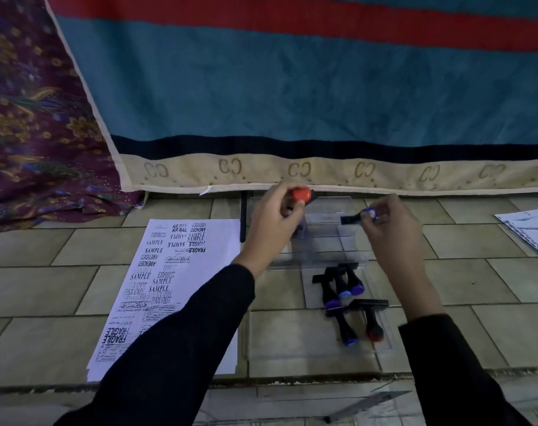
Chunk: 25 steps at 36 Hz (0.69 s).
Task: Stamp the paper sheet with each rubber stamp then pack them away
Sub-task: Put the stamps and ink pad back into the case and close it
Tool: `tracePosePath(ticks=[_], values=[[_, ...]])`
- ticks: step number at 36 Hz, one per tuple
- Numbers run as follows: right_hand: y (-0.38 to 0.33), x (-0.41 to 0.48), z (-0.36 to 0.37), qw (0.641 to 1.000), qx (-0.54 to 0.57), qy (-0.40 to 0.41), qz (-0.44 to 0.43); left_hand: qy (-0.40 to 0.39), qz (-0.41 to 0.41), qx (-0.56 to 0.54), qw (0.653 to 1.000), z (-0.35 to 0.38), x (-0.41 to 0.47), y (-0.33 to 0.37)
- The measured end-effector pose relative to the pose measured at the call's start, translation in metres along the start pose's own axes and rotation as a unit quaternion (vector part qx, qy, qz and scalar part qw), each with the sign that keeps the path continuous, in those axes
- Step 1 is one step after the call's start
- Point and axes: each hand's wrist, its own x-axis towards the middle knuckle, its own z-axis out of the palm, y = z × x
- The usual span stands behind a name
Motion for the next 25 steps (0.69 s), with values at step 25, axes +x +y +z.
tracePosePath(ticks=[25], values=[[0.009, 0.082, 0.073, 0.955, -0.201, -0.216, 0.027, -0.094, -0.098, 0.170, 0.976, 0.068, 0.057, -0.038]])
